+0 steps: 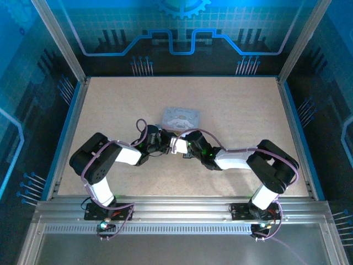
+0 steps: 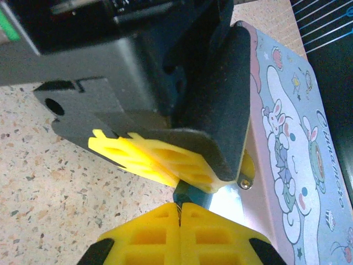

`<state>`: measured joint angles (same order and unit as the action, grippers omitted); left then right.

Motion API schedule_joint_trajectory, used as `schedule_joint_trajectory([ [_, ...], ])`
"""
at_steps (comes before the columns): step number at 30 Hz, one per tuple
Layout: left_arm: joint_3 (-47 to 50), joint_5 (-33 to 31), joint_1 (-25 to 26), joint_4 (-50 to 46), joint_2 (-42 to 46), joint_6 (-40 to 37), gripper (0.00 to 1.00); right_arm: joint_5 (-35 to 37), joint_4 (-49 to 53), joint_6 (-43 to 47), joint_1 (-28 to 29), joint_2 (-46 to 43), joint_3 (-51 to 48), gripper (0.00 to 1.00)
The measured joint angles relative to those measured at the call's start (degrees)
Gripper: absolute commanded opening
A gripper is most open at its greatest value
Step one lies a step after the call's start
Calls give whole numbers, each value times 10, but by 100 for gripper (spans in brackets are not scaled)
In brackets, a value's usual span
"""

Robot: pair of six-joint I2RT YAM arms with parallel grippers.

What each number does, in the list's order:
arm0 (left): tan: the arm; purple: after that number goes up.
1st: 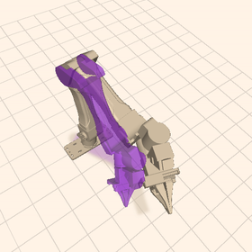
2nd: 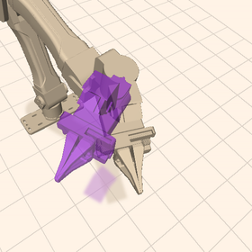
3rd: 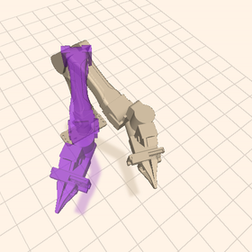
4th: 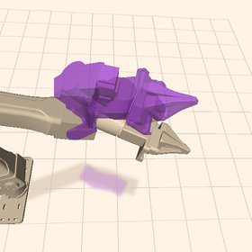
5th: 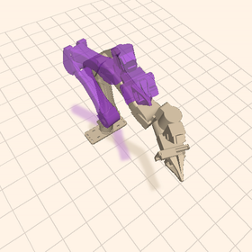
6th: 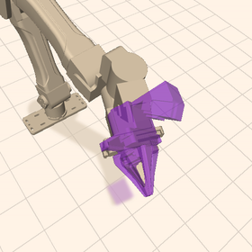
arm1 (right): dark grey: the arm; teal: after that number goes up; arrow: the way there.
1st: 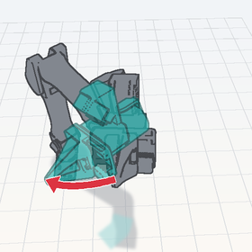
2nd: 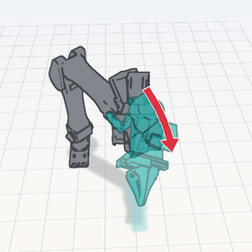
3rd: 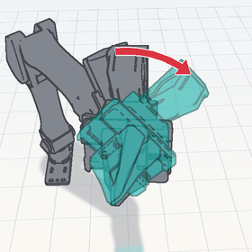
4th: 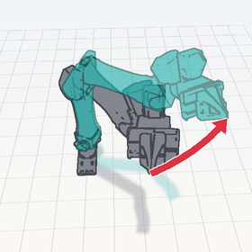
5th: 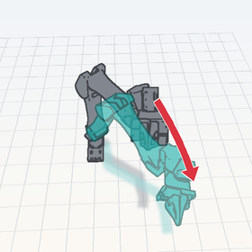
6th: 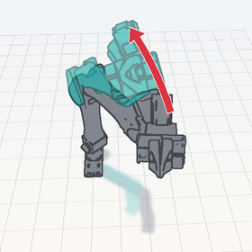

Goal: Unlock the padlock with the key

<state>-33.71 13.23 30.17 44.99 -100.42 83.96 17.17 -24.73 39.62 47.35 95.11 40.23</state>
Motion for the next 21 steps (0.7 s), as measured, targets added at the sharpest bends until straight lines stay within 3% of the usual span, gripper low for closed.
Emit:
schedule_joint_trajectory([
  [21,1,-13,0,13,0,2,0,5,106,-189,3,4,64,0],
])
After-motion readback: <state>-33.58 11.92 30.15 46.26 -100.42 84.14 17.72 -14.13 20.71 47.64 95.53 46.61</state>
